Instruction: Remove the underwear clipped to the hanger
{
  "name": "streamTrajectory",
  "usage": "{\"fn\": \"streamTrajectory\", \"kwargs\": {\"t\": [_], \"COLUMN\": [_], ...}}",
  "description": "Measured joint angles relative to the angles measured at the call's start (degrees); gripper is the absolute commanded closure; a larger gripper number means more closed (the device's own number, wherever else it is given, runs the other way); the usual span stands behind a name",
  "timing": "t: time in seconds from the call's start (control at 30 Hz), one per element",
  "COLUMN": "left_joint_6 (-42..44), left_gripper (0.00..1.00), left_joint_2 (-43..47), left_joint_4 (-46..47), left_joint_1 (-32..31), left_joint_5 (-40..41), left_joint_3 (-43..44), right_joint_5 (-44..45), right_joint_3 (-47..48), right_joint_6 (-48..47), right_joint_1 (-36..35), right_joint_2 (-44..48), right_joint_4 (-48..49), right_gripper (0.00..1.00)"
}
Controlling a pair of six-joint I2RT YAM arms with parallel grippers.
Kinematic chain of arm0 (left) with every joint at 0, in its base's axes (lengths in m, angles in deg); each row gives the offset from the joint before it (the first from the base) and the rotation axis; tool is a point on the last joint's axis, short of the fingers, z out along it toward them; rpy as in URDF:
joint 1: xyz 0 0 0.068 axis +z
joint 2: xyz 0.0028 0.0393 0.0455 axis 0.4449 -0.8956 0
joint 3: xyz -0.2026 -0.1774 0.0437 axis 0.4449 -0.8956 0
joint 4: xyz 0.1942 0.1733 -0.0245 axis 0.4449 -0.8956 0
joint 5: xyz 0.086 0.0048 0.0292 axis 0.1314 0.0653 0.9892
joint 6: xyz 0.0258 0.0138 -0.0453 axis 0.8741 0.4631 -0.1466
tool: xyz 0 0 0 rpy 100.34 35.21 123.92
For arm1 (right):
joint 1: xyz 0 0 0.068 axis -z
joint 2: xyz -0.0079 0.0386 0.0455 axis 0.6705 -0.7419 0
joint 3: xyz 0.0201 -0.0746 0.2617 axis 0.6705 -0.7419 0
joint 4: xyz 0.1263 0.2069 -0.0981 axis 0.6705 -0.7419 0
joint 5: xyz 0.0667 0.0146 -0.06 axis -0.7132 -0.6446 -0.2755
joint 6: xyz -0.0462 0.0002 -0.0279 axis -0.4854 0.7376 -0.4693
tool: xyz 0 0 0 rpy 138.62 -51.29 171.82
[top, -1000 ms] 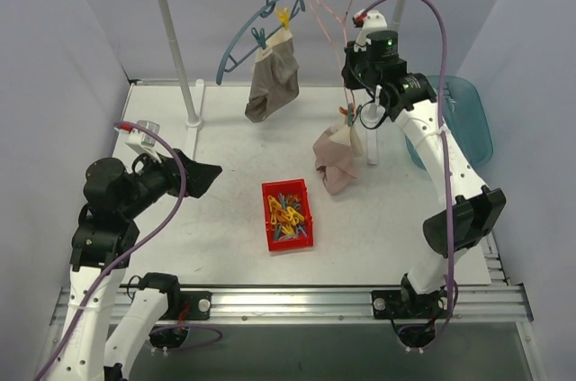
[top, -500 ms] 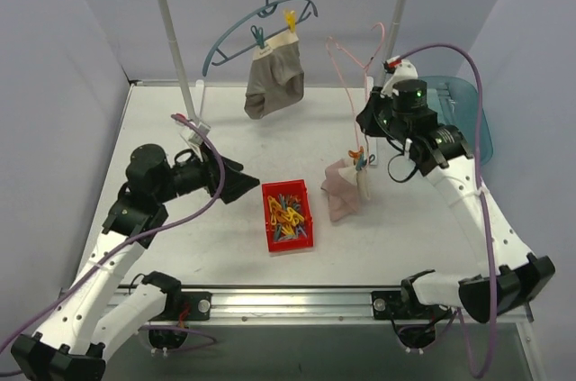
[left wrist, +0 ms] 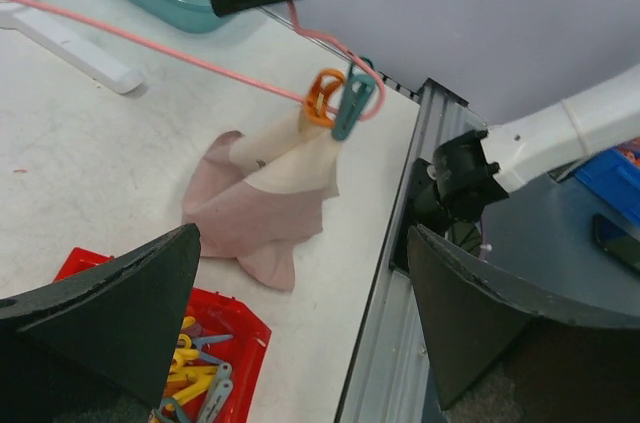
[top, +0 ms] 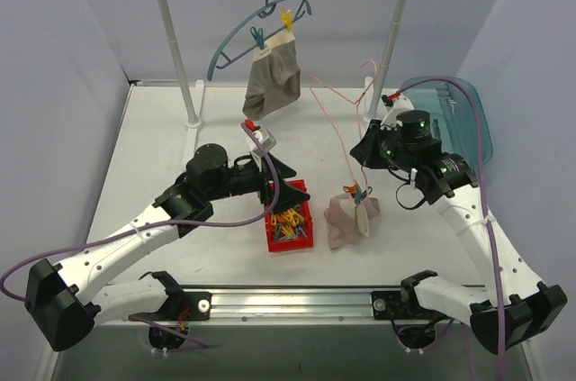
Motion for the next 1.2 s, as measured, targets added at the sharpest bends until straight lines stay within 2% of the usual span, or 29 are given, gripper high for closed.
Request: {"fn": "streamTrajectory", "kwargs": {"t": [0.13, 0.27, 0.57, 0.83, 1.03, 1.2], "left_joint_6": [-0.52, -0.26, -0.09, 3.67, 6.14, 7.52], "left_gripper": [0.07, 0.07, 0.07, 0.07, 0.06, 0.01], "left_joint_2": [-3.72, -7.37, -14.56, -18.56, -21.07, -23.26], "left_joint_4": [2.10, 3.96, 10.99, 10.58, 8.39, 5.90], "left_joint_1": [-1.88, -6.71, -11.04, -15.63, -16.68, -17.07], "left_joint_5": [5.49, 10.25, 11.91, 14.05, 16.76, 19.23], "left_joint_3": [1.68, 2.73, 3.06, 7.34, 9.90, 11.78], "right_joint_5": [-2.29, -3.41, -4.48, -4.55, -4.96, -5.33], "right_joint_3": [-2.12, -3.15, -5.44, -5.75, -5.75, -5.75], "right_joint_6": [0.00, -0.02, 0.09, 0.48, 0.79, 0.90], "right_joint_1": [-0.02, -0.02, 0.00, 0.00, 0.00, 0.00], "right_joint_2": [1.84, 4.31, 5.46, 5.66, 5.66, 5.66], "right_joint_4": [-0.81, -1.68, -1.84, -2.16, -2.16, -2.16], "right_gripper": [1.00, 1.00, 1.00, 1.00, 1.00, 1.00]}}
